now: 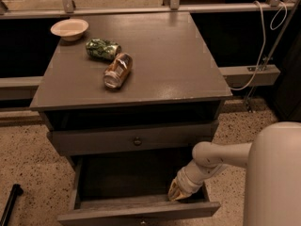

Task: Open middle drawer

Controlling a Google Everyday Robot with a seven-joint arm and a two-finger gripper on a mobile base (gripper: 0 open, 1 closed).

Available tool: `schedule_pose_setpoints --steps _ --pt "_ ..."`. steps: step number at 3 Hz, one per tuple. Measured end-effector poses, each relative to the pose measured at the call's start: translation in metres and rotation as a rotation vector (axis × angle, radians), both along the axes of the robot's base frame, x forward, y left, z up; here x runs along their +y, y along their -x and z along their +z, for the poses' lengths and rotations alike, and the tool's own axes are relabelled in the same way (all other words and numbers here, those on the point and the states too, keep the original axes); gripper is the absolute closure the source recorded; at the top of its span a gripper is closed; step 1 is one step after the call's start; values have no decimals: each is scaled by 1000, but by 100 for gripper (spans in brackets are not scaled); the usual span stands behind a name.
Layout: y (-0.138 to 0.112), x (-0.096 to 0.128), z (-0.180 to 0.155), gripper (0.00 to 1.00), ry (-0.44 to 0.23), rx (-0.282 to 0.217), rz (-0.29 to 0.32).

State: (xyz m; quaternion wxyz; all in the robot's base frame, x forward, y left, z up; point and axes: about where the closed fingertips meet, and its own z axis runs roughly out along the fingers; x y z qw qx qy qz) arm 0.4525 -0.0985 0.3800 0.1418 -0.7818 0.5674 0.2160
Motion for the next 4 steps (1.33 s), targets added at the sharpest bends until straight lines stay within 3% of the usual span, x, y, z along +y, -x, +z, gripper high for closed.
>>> schedule_pose_setpoints --steps 1,3,4 --pt "29 -5 2 100 8 108 24" --pt "19 -10 10 100 1 101 15" --pt "26 -13 29 100 -43 86 -2"
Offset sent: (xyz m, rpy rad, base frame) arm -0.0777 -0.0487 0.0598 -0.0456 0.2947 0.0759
